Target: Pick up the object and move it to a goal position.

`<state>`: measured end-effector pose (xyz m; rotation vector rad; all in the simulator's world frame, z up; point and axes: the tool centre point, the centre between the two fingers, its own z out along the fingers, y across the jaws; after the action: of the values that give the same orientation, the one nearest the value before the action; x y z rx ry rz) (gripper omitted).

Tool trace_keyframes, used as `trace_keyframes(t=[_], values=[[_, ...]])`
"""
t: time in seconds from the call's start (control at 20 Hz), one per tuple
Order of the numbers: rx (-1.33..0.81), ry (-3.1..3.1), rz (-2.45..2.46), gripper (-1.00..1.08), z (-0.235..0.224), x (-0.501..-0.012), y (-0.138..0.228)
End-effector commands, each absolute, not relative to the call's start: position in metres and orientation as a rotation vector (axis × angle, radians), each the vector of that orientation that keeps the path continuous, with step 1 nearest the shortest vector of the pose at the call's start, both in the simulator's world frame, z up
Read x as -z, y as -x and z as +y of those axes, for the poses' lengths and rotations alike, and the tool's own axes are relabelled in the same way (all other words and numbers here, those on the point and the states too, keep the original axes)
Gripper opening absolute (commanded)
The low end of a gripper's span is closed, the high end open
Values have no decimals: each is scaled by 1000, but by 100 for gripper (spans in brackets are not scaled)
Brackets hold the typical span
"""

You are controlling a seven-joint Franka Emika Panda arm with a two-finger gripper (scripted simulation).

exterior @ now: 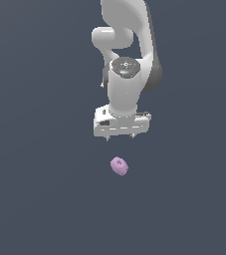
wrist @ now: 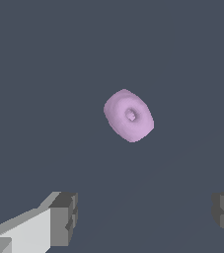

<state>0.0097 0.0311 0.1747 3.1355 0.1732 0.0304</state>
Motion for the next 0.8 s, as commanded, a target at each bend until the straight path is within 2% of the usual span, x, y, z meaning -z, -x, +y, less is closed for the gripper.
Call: trace_keyframes(t=[0.0,0.75], values=[[-29,-3134,188,100,31,-174,-11],[-14,-3078,582,100,32,-149,-37]])
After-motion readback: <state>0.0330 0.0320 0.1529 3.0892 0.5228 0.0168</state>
